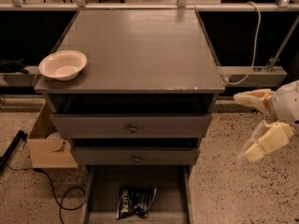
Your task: Pick blue chip bag from bottom drawer and place on counter
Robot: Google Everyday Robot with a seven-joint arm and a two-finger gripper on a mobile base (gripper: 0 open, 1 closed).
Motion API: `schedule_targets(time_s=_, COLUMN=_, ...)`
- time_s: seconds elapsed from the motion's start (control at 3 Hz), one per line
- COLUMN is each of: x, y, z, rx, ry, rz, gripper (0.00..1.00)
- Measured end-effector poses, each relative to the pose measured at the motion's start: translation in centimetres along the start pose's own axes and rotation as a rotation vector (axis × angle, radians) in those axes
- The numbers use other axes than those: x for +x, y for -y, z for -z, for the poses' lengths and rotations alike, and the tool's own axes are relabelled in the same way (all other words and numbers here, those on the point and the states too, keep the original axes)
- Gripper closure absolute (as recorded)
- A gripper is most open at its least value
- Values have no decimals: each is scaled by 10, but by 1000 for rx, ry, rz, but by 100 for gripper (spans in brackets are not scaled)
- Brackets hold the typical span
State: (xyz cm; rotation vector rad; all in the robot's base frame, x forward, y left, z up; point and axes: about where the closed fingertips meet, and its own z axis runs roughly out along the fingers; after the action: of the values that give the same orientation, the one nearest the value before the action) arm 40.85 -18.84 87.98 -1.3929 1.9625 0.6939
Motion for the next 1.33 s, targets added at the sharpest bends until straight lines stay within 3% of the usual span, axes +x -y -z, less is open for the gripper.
schedule_targets(time_s=0.33, x=8, y=-3, z=-11, rx=-2, ry=111, rz=-16, gripper=0)
schedule_targets(time_s=0.67, x=14, y=-2, z=-13, rx=5, ry=158, rz=-27, gripper=0)
schedule_targets(time_s=1.33, x=23, y=-2, z=-23, rx=2, ry=144, rz=-44, gripper=0)
